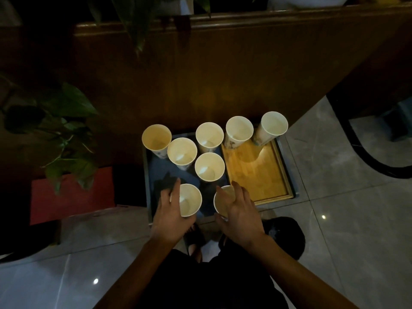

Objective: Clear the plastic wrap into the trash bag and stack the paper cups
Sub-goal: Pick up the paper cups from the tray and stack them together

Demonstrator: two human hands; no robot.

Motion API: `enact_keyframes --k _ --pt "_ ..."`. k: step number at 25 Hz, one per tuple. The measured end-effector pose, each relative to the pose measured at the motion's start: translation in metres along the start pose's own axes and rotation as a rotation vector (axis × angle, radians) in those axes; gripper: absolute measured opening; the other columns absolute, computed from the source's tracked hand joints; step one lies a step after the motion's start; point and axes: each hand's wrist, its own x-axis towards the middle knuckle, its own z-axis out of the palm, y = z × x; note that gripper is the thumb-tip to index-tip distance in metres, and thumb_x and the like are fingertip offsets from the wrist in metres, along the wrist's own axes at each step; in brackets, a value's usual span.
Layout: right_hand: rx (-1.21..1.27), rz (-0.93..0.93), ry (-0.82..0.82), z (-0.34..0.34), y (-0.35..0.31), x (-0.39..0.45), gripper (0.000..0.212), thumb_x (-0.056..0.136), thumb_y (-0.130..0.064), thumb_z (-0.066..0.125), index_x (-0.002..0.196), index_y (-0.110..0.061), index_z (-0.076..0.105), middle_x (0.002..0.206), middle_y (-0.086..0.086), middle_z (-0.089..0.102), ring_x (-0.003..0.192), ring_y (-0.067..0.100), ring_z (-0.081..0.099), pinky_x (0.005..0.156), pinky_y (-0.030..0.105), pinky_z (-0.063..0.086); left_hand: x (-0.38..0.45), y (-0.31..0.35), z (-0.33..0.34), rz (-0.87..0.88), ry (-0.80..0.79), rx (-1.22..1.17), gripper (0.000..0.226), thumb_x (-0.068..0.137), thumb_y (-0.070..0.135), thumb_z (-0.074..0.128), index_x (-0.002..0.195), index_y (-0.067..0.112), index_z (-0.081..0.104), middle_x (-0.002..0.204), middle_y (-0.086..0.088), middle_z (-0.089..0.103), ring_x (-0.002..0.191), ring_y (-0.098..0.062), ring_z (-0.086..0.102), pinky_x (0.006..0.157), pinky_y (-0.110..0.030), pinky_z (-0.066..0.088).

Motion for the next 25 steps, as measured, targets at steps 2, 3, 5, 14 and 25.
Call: enact_keyframes --k 2,3,5,14,25 --pt "0.009 -0.017 -0.044 -0.002 0.003 0.0 0.087 0.075 -0.055 0.053 0.155 -0.033 0.026 0.156 0.018 0.027 0.138 0.04 0.031 0.097 0.054 0.05 0.0 0.001 0.001 -0.068 0.011 -0.101 0.121 0.06 0.043 0.085 0.149 0.041 0.004 0.131 0.005 0.031 0.123 -0.034 0.049 0.086 -0.05 0.053" --pt "0.012 -0.025 -0.073 -0.003 0.004 0.0 0.09 0.074 -0.056 0.051 0.156 -0.034 0.021 0.157 0.018 0.025 0.139 0.041 0.029 0.098 0.055 0.05 0.0 0.002 0.002 -0.097 0.01 -0.139 0.121 0.06 0.043 0.086 0.149 0.041 0.004 0.135 0.005 0.032 0.126 -0.033 0.048 0.087 -0.052 0.053" --pt "0.025 -0.032 -0.115 -0.006 0.007 0.001 0.093 0.074 -0.057 0.052 0.157 -0.035 0.016 0.158 0.017 0.023 0.14 0.041 0.028 0.099 0.055 0.049 -0.003 0.002 0.006 -0.113 0.016 -0.16 0.117 0.06 0.044 0.087 0.148 0.037 0.01 0.14 0.002 0.034 0.13 -0.031 0.045 0.09 -0.054 0.053" --pt "0.666 0.194 0.121 -0.051 0.012 -0.016 0.057 0.075 -0.055 0.061 0.129 -0.054 0.044 0.122 -0.016 0.043 0.109 0.009 0.054 0.09 0.029 0.052 0.0 -0.001 0.013 0.02 0.106 -0.198 0.092 0.057 0.046 0.086 0.135 0.027 0.042 0.135 0.004 0.041 0.124 -0.02 0.047 0.09 -0.037 0.051" --pt "1.084 0.324 0.244 -0.086 0.015 -0.021 0.035 0.101 -0.029 0.049 0.13 -0.046 0.059 0.12 -0.025 0.058 0.099 -0.016 0.059 0.066 0.006 0.051 0.001 0.003 0.006 0.001 0.052 -0.353 0.089 0.059 0.054 0.085 0.136 0.036 0.043 0.129 0.008 0.054 0.119 -0.016 0.052 0.096 -0.036 0.049"
